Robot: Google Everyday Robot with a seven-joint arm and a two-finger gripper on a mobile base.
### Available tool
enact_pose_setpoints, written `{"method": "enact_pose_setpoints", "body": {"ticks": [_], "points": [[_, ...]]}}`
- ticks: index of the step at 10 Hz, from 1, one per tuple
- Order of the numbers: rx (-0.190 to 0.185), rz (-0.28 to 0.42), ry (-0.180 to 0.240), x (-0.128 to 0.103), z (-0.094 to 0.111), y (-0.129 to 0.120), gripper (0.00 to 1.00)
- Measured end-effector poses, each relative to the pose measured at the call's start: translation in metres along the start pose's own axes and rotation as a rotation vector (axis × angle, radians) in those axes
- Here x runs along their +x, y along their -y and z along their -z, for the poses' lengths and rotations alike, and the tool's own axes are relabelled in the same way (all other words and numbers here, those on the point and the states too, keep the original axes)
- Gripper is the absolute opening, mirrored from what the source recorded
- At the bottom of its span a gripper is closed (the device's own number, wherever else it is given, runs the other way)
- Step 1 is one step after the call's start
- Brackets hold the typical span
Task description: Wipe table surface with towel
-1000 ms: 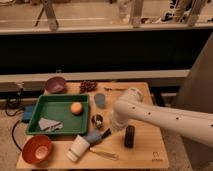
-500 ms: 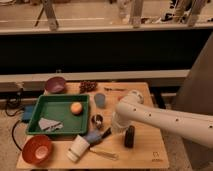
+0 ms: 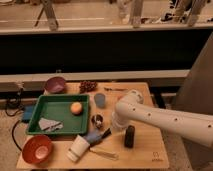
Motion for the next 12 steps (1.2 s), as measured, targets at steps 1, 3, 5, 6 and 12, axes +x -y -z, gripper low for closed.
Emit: {"method": "enact_pose_setpoints", "body": {"ticks": [1,3,5,6,12], "points": [[0.014,0.042,-0.003,-0.008,0.015,0.017,0.44],[0.035,0.118,-0.001,-0.031,0.043,0.052,0.62],[0.059,0.223,0.002,-0.07,0.065,0.093,0.78],[0.069,0.282,0.006,-0.092,0.071,0.112,0.8],[0.16,0.685,0.111,-0.223,0.079,0.178,0.8]]}}
